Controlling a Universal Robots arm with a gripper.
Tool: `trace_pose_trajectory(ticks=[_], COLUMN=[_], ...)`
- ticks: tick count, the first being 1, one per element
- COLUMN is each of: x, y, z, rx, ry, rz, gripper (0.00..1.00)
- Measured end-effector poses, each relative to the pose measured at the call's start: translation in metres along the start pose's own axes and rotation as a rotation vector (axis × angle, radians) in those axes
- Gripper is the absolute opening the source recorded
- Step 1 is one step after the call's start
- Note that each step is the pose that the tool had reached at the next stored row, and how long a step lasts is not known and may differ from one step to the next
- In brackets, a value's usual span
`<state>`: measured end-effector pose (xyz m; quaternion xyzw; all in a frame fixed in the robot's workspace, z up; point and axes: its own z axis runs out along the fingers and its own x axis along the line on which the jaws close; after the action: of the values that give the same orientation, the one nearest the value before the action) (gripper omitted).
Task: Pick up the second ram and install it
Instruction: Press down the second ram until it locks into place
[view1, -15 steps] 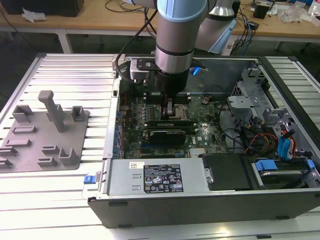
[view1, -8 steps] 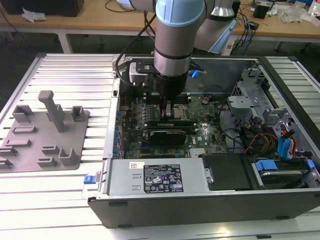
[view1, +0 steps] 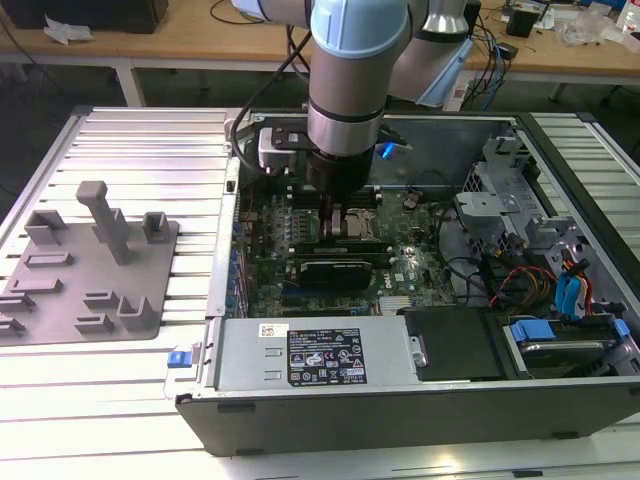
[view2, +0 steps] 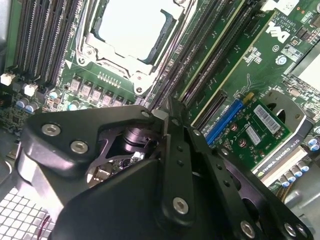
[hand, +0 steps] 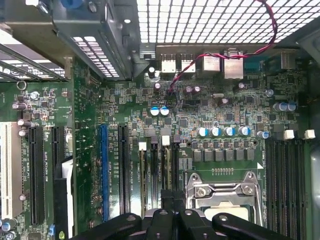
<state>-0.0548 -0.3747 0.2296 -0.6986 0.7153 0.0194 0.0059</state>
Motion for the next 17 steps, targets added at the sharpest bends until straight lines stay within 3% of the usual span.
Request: trace_pose_trajectory(ticks=[8, 10, 14, 16, 17], x=[-0.0004, -0.0006, -0.0007, -0.0009, -0.0011], y=[-0.0002, 0.0003, 0.0004, -0.0057, -0.014], z=[-0.0005, -0.016, -0.0194, -0.0195, -0.0197], rx=[0.002, 0.0003, 0.0004, 0.0003, 0.0003], ry=[-0.0027, -0.0003, 0.0001, 0.0002, 0.0002], rz=[0.0, 0.0, 0.0, 0.0, 0.0], gripper=[0.08, 0.08, 0.08, 0.08, 0.08])
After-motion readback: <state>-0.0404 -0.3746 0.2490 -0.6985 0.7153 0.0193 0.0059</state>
